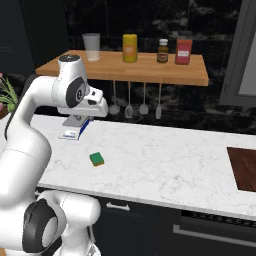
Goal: Pick up the sponge from the counter and clean the cutting board by briefly scrubbing or pressing down on the cutting board. Once finished, release the sponge.
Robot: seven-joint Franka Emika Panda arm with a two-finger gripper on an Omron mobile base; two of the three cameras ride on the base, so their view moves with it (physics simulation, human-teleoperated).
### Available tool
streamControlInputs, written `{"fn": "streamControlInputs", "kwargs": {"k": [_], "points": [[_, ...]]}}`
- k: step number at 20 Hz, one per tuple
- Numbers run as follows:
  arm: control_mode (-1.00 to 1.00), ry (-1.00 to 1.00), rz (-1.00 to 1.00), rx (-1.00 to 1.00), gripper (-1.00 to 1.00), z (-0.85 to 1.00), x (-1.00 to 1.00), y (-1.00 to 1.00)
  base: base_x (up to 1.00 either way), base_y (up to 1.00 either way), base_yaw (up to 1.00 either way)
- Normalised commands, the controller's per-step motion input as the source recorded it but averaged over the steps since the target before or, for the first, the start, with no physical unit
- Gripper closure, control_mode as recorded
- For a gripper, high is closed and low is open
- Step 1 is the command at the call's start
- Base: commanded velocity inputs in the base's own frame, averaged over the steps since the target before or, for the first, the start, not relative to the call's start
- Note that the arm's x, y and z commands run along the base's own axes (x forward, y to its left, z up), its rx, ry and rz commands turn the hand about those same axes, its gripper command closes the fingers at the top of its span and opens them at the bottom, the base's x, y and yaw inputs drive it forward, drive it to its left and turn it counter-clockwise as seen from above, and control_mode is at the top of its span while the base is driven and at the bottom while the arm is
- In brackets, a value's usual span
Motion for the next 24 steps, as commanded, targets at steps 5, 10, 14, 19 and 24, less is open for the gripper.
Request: {"fn": "streamControlInputs", "kwargs": {"k": [5,10,14,19,24], "points": [[-1.0,0.01,0.03,0.0,-1.0,-0.22,0.03,0.02,0.0,0.0,0.0],[-1.0,0.08,0.19,0.0,-1.0,-0.62,0.06,0.0,0.0,0.0,0.0],[-1.0,0.07,0.16,-0.01,-1.0,-0.51,0.05,0.0,0.0,0.0,0.0],[-1.0,0.05,0.05,-0.01,-1.0,-0.49,0.18,0.0,0.0,0.0,0.0],[-1.0,0.01,0.0,0.0,-1.0,-0.44,0.18,0.01,0.0,0.0,0.0]]}}
